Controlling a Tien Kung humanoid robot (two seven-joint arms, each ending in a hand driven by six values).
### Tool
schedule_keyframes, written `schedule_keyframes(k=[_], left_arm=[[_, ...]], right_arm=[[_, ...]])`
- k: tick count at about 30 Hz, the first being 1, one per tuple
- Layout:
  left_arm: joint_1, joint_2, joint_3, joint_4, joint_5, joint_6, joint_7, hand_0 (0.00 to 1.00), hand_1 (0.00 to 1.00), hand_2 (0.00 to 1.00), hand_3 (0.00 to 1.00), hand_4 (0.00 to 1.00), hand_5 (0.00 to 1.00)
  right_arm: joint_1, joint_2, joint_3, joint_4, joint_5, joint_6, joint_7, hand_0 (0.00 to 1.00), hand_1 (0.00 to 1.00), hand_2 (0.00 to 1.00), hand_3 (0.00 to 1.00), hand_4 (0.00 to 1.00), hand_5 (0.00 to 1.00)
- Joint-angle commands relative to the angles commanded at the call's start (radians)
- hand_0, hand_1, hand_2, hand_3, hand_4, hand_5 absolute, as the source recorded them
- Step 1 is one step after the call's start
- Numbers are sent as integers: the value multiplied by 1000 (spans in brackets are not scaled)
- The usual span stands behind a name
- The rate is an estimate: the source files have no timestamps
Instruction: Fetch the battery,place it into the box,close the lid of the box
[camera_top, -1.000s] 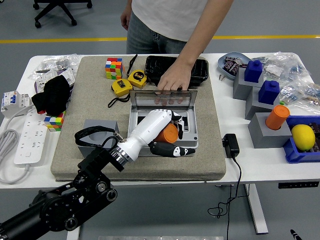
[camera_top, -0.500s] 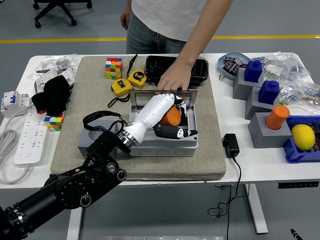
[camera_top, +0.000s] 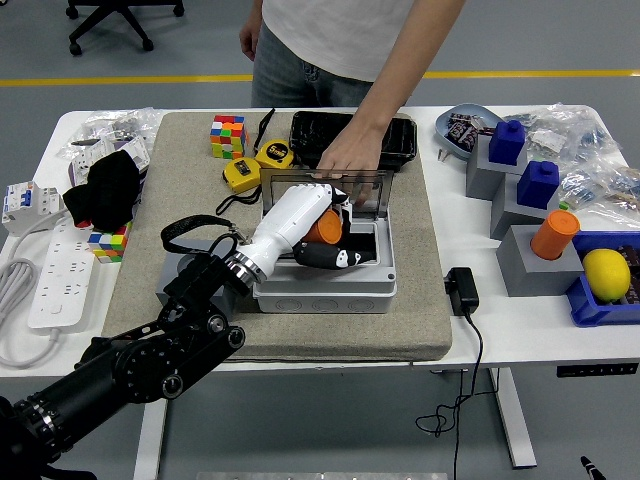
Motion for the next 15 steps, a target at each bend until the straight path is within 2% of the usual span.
schedule_keyframes(k=[11, 12, 15], left_arm=[[0, -1, 4, -2, 18, -6, 4, 55, 2, 2, 8, 979, 309], [-1, -2, 3, -2, 20, -6, 3, 58, 2, 2, 19, 998, 351], [-2, -2, 3, -2, 30, -9, 6, 58, 2, 2, 19, 998, 351]], right_arm=[[1, 1, -4, 0, 4, 2, 1, 973, 860, 805, 807, 998, 998], [1, 1, -4, 0, 3, 2, 1, 973, 860, 805, 807, 998, 998], [1, 0, -2, 0, 0, 2, -1, 973, 860, 805, 807, 998, 998]])
